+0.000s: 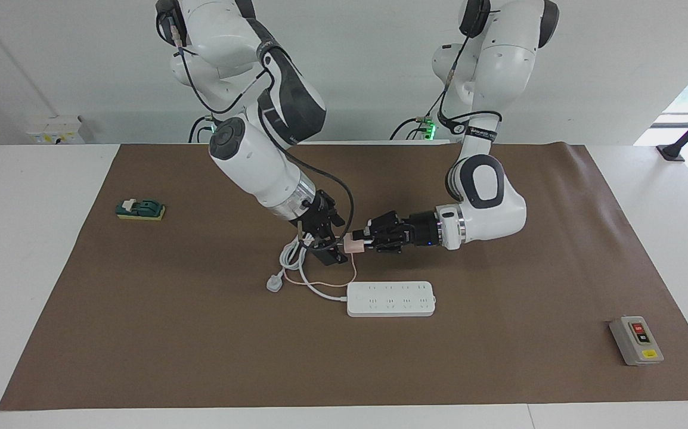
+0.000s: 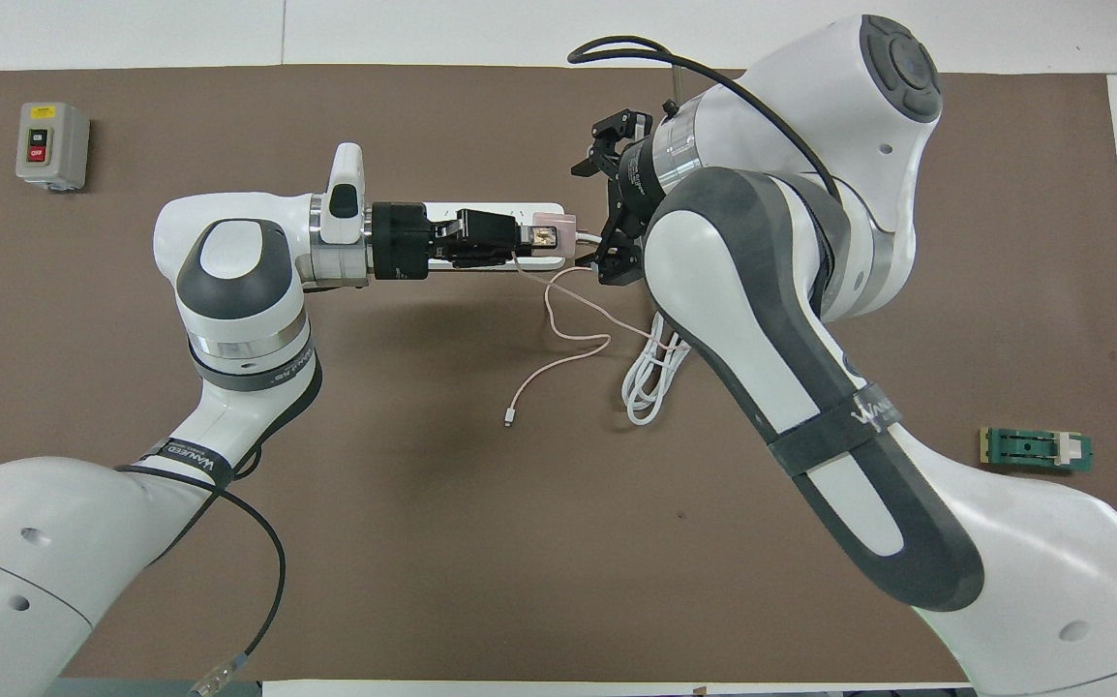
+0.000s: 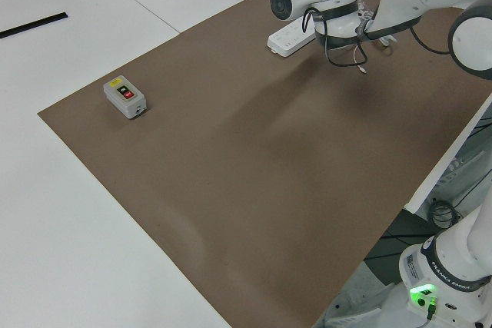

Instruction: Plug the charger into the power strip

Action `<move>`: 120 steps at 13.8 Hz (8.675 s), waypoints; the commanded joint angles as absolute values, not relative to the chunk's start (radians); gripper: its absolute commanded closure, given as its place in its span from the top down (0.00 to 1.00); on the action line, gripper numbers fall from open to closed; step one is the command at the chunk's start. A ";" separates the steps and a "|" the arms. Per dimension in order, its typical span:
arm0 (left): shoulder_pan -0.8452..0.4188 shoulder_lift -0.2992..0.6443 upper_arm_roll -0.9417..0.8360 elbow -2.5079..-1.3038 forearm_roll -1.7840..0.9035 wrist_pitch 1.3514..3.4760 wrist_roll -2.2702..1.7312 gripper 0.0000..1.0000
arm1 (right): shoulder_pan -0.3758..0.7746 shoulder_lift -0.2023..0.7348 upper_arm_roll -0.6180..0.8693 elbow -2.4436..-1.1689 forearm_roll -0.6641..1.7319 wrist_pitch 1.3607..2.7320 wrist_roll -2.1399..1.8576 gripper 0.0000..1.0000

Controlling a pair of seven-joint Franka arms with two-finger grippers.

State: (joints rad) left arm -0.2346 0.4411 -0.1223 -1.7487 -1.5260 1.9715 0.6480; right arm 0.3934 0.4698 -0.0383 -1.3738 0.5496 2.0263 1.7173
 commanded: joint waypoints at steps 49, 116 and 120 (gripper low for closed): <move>-0.287 0.489 -0.110 -1.589 0.034 2.218 1.009 0.00 | -0.032 -0.078 -0.035 -1.806 0.005 1.712 0.086 1.00; -0.301 0.630 -0.120 -1.419 0.072 2.068 1.173 0.00 | -0.051 -0.092 -0.032 -1.807 -0.031 1.657 -0.040 1.00; -0.313 0.632 -0.123 -1.419 0.123 2.100 1.244 0.00 | -0.051 -0.094 -0.032 -1.807 -0.031 1.657 -0.040 1.00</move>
State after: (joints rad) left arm -0.2997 0.5817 -0.1367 -1.4629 0.0910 2.0610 1.2056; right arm -0.0426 -0.0886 -0.0395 -1.8132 -0.0237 1.6720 -0.0239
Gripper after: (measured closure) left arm 0.969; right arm 0.000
